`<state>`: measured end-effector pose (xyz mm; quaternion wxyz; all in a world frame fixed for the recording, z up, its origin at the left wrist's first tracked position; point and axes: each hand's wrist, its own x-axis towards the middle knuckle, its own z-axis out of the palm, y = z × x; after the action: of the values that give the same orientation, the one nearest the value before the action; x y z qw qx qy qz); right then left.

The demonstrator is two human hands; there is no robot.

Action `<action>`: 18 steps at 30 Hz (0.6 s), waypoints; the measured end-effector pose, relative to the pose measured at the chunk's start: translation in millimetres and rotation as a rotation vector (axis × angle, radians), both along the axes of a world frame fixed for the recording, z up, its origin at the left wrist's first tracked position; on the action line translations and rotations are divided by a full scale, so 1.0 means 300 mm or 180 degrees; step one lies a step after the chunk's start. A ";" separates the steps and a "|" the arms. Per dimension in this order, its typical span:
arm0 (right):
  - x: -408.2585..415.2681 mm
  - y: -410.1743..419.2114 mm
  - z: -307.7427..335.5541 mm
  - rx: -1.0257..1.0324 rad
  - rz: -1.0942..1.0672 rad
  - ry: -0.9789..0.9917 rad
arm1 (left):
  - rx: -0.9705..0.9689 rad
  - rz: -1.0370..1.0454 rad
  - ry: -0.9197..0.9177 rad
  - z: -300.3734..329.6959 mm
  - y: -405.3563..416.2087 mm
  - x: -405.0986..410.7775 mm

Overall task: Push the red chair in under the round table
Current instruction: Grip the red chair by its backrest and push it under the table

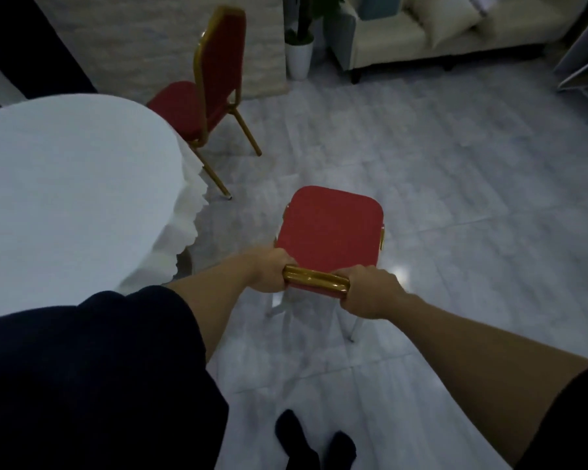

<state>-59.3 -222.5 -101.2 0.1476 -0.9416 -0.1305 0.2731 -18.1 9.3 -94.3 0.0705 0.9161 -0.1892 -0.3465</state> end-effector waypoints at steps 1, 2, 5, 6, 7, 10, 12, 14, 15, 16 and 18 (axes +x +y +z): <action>0.005 -0.005 -0.007 -0.0020 0.0014 -0.0057 | 0.0001 -0.0028 -0.0021 -0.010 0.006 0.006; 0.006 -0.007 -0.013 -0.0046 0.0055 -0.0098 | 0.0029 -0.0058 -0.0076 -0.017 0.011 0.002; 0.018 -0.021 -0.024 -0.0072 0.0185 -0.0110 | 0.0049 -0.0097 -0.0307 -0.025 0.002 -0.006; 0.020 -0.023 -0.022 -0.0073 0.0230 -0.0083 | 0.0081 -0.0081 -0.0343 -0.019 -0.005 -0.013; 0.024 -0.026 -0.022 -0.0061 0.0264 -0.0060 | 0.0075 -0.0045 -0.0350 -0.011 -0.014 -0.019; 0.046 -0.040 -0.020 -0.0050 0.0340 0.0016 | 0.0116 0.0066 -0.0313 0.016 -0.039 -0.037; 0.067 -0.064 -0.024 -0.0163 0.0443 0.0016 | 0.0139 0.0176 -0.0321 0.025 -0.061 -0.051; 0.093 -0.099 -0.027 -0.0180 0.0601 -0.0023 | 0.0223 0.0328 -0.0371 0.024 -0.094 -0.074; 0.103 -0.114 -0.024 -0.0163 0.0671 -0.0038 | 0.0258 0.0392 -0.0415 0.017 -0.108 -0.079; 0.121 -0.133 -0.019 -0.0164 0.0788 -0.0045 | 0.0273 0.0505 -0.0436 0.012 -0.128 -0.089; 0.166 -0.172 -0.006 -0.0124 0.1042 -0.0069 | 0.0298 0.0735 -0.0435 -0.003 -0.169 -0.102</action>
<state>-9.5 -274.1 -102.9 0.0815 -0.9133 -0.2784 0.2859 -48.6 -41.3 -95.1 0.0541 0.9555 -0.0705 -0.2814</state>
